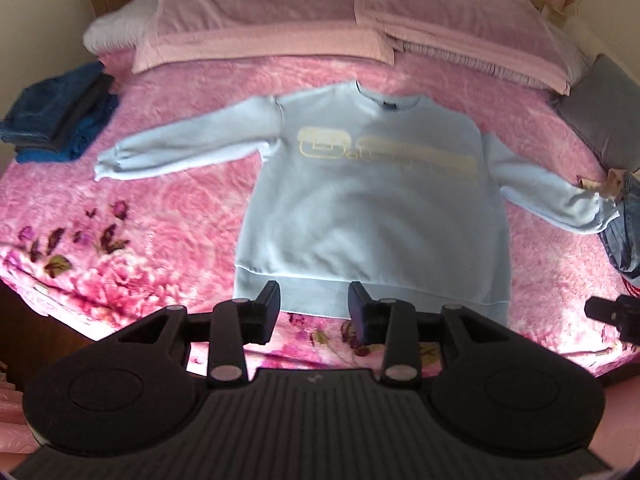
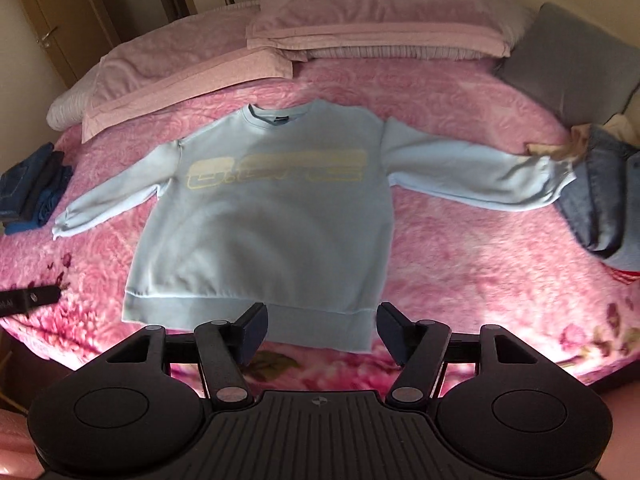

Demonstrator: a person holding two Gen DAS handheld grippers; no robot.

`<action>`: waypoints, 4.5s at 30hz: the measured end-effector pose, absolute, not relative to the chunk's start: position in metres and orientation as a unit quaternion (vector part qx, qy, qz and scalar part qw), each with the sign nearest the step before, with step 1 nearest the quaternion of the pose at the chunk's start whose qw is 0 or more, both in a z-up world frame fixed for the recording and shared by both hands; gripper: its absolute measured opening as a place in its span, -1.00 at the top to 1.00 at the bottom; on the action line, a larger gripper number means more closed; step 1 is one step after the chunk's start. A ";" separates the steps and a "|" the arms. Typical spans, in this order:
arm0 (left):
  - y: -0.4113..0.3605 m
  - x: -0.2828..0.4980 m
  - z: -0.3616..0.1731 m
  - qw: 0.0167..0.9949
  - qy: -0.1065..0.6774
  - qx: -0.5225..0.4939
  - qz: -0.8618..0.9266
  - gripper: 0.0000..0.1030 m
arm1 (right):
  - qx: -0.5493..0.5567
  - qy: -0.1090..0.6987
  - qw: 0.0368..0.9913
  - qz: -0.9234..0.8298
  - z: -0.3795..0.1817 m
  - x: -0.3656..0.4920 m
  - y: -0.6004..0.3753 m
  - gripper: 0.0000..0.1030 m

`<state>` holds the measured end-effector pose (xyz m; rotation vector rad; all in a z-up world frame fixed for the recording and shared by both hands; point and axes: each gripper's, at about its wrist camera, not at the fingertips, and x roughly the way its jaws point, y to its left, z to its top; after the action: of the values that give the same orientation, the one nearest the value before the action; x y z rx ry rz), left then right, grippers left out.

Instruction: Fold clothes

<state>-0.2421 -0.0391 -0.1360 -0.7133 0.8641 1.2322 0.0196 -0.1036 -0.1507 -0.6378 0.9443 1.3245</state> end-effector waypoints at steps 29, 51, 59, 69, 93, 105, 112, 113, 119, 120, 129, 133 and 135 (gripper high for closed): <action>-0.087 -0.220 -0.092 0.670 0.409 -0.282 0.552 0.13 | -0.302 0.450 0.632 0.554 -0.118 0.024 -0.151 -0.24; -0.096 -0.205 -0.099 0.681 0.430 -0.278 0.524 0.10 | -0.340 0.463 0.627 0.526 -0.131 0.016 -0.152 -0.24; -0.099 -0.206 -0.098 0.678 0.430 -0.277 0.528 0.10 | -0.342 0.461 0.624 0.530 -0.130 0.015 -0.152 -0.24; -0.097 -0.199 -0.094 0.687 0.421 -0.271 0.527 0.09 | -0.334 0.457 0.632 0.529 -0.126 0.021 -0.151 -0.24; 0.032 -0.294 -0.137 0.641 0.277 -0.381 0.606 0.04 | -0.245 0.468 0.662 0.531 -0.143 0.043 -0.061 -0.24; 0.196 -0.442 -0.241 0.509 0.216 -0.506 0.662 0.00 | -0.212 0.508 0.666 0.504 -0.195 0.023 0.098 -0.24; 0.255 -0.511 -0.316 0.444 0.098 -0.575 0.680 0.01 | -0.265 0.532 0.647 0.478 -0.264 -0.004 0.167 -0.24; 0.259 -0.520 -0.328 0.433 0.083 -0.584 0.682 0.01 | -0.270 0.533 0.648 0.474 -0.273 -0.005 0.172 -0.24; 0.268 -0.566 -0.381 0.371 0.004 -0.613 0.697 0.03 | -0.294 0.531 0.657 0.448 -0.315 0.007 0.187 -0.24; 0.269 -0.572 -0.387 0.366 -0.004 -0.611 0.702 0.03 | -0.297 0.531 0.660 0.442 -0.321 0.012 0.187 -0.24; 0.287 -0.577 -0.404 0.403 -0.027 -0.560 0.723 0.88 | -0.314 0.530 0.666 0.422 -0.362 0.046 0.182 -0.24; 0.300 -0.548 -0.370 0.463 -0.017 -0.499 0.733 0.91 | -0.312 0.531 0.660 0.431 -0.367 0.056 0.178 -0.24; 0.305 -0.529 -0.348 0.497 -0.014 -0.462 0.734 0.91 | -0.312 0.526 0.660 0.436 -0.365 0.063 0.175 -0.24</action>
<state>-0.5295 0.3055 -0.3482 -1.1184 -0.0349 1.7777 0.0632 0.1752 -0.3648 -0.7064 1.1897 0.9863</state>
